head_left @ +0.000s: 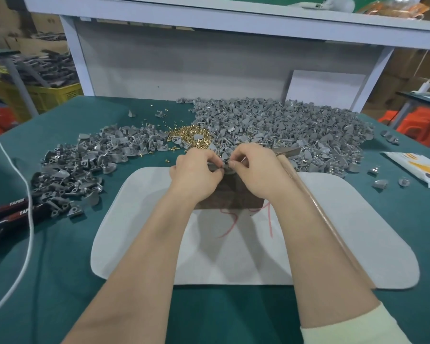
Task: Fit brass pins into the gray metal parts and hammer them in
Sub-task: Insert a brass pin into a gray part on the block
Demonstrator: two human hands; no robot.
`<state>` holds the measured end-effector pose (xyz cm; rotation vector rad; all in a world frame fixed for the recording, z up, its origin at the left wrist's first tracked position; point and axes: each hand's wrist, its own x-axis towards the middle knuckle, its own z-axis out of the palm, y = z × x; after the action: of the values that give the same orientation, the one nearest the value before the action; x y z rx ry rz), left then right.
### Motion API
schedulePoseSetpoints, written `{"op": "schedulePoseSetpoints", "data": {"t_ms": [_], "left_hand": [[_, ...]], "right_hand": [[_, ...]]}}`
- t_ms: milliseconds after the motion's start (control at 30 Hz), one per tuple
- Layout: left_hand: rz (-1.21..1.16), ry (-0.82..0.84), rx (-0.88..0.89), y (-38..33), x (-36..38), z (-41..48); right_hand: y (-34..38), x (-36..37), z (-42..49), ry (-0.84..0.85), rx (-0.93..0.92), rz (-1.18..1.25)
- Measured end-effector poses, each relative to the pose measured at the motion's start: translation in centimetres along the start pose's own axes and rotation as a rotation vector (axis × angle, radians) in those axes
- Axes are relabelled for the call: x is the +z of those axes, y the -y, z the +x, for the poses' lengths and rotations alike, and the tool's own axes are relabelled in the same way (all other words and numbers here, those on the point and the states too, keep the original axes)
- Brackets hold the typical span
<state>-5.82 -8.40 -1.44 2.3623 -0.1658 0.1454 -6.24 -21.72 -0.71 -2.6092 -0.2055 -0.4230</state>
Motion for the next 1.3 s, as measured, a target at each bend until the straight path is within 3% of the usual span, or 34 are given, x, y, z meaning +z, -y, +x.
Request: {"op": "schedulePoseSetpoints", "data": {"t_ms": [433,967,1300], "left_hand": [[0.048,-0.063,0.024,0.2,0.6,0.3],[0.005,-0.076,0.028,0.1,0.6,0.0],[0.015,-0.069,0.027,0.0,0.5,-0.1]], "right_hand": [[0.9,0.5,0.4,0.056,-0.060,-0.151],[0.9,0.9,-0.2,-0.028,0.067,-0.025],[0.6,1.0,-0.2,-0.028,0.051,-0.005]]}}
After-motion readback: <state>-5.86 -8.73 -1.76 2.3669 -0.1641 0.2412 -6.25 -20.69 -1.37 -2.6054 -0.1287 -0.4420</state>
